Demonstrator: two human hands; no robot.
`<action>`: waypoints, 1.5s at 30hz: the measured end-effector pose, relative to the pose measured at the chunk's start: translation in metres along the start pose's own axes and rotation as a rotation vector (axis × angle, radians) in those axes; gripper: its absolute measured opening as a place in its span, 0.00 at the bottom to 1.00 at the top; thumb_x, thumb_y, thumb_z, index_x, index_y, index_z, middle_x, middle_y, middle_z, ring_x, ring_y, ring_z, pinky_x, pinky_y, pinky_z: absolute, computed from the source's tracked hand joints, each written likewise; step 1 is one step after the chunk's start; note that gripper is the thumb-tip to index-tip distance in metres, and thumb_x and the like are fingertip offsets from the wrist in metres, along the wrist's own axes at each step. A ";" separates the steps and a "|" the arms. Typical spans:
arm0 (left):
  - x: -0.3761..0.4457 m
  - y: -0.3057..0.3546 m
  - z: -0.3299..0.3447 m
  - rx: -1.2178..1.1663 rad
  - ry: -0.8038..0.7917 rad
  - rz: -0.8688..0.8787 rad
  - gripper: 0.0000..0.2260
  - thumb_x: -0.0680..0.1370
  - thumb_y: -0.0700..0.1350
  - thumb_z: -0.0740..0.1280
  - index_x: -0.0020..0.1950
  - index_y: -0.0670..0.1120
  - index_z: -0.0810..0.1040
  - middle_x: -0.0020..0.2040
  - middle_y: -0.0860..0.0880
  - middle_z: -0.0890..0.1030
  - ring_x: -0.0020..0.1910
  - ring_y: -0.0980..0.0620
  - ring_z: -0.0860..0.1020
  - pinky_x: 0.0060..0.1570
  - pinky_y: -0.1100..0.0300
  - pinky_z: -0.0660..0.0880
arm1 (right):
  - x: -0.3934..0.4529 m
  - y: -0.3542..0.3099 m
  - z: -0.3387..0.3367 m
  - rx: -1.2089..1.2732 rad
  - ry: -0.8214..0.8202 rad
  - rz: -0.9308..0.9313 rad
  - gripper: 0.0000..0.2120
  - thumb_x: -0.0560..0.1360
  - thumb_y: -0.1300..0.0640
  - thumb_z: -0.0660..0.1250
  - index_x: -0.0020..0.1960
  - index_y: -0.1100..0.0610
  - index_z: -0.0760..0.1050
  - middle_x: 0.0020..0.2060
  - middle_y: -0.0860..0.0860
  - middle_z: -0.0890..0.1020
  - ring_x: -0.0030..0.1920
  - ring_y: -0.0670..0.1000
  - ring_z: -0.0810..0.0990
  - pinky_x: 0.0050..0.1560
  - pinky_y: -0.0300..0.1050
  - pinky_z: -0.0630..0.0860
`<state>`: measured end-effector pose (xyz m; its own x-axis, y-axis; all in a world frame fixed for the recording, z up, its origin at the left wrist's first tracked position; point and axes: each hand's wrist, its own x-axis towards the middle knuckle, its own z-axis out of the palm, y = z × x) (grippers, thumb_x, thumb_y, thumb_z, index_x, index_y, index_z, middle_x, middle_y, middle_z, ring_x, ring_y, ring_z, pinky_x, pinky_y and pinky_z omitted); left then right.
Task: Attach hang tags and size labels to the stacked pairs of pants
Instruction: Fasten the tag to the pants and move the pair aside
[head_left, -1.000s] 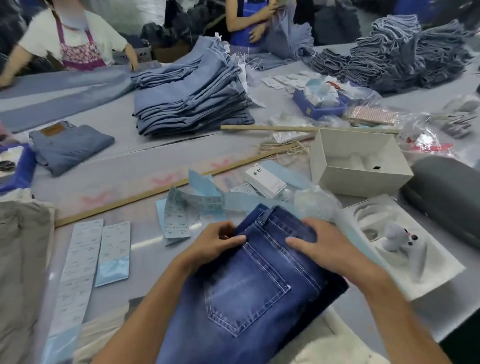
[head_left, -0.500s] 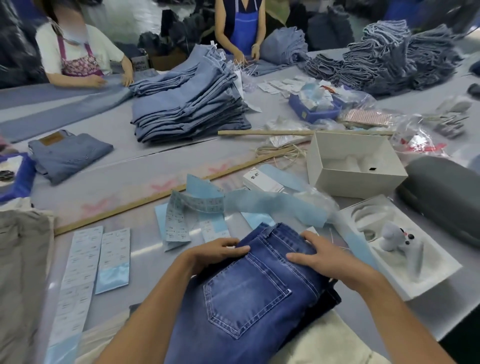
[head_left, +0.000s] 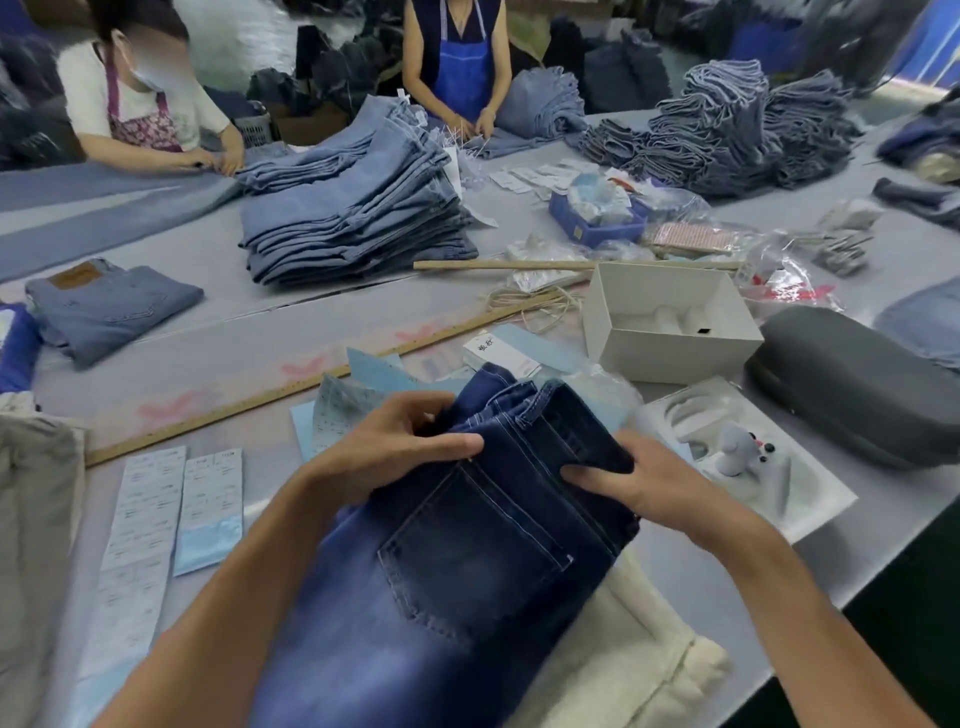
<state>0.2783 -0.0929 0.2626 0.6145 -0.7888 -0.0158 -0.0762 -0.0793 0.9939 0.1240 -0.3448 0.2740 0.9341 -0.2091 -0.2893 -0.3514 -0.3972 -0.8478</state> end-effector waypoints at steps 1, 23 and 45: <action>-0.007 0.008 -0.001 -0.050 -0.015 0.031 0.18 0.71 0.53 0.79 0.54 0.43 0.85 0.48 0.45 0.86 0.46 0.52 0.83 0.44 0.60 0.78 | -0.014 -0.013 -0.004 -0.014 0.003 -0.056 0.13 0.67 0.33 0.76 0.48 0.34 0.81 0.44 0.36 0.85 0.44 0.38 0.84 0.40 0.33 0.78; -0.083 -0.139 0.041 0.800 0.439 -0.198 0.19 0.82 0.64 0.52 0.55 0.58 0.79 0.53 0.55 0.83 0.54 0.50 0.80 0.51 0.52 0.75 | -0.072 0.101 0.003 0.250 0.253 0.231 0.07 0.78 0.51 0.72 0.55 0.48 0.83 0.48 0.49 0.88 0.47 0.50 0.87 0.41 0.43 0.82; 0.013 0.017 0.127 0.732 -0.413 0.226 0.25 0.73 0.72 0.65 0.66 0.64 0.76 0.62 0.65 0.77 0.61 0.65 0.74 0.59 0.65 0.72 | -0.138 0.085 0.082 -0.646 0.803 -0.553 0.09 0.75 0.63 0.68 0.49 0.60 0.87 0.52 0.52 0.86 0.54 0.54 0.84 0.63 0.64 0.75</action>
<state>0.1852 -0.1814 0.2658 0.2007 -0.9796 -0.0054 -0.7350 -0.1542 0.6604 -0.0295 -0.2764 0.2048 0.7430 -0.2786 0.6086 -0.0917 -0.9430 -0.3198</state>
